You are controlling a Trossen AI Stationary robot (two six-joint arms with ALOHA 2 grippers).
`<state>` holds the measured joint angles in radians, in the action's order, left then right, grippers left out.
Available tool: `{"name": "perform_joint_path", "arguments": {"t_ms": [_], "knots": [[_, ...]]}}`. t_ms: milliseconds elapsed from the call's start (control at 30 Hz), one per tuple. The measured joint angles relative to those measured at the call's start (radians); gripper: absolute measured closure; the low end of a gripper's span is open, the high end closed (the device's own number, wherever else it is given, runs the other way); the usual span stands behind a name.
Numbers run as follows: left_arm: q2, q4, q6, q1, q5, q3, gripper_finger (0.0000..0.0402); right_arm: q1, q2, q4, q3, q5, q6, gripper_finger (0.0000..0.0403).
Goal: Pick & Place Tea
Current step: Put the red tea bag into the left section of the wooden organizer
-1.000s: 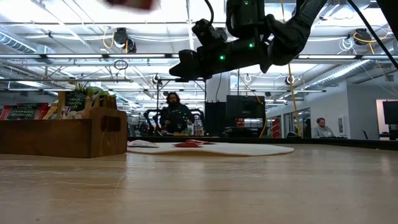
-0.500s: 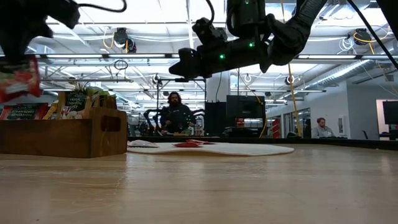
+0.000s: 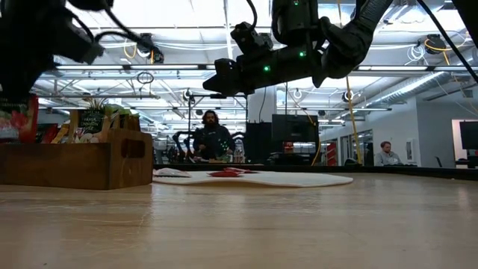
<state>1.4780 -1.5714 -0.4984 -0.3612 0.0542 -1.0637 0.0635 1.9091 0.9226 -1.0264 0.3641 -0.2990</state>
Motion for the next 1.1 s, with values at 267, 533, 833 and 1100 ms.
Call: {"name": "perform_joint_path", "arguments": {"t_ms": [267,533,833,1100], "knots": [[0.146,0.001,0.023,0.023,0.041,0.000,0.0401,0.000,0.000,-0.001,0.000,-0.001,0.004,0.0314],[0.221,0.002,-0.001,0.034,0.053,0.000,0.0395,0.000,0.000,-0.001,0.000,-0.001,0.004,0.0314],[0.224,0.001,-0.113,0.034,0.108,0.000,0.0371,0.000,0.000,-0.001,0.000,-0.001,0.004,0.0314],[0.223,0.001,-0.150,0.034,0.108,0.000,0.0309,0.000,0.000,-0.001,0.000,-0.001,0.026,0.0314]]}}
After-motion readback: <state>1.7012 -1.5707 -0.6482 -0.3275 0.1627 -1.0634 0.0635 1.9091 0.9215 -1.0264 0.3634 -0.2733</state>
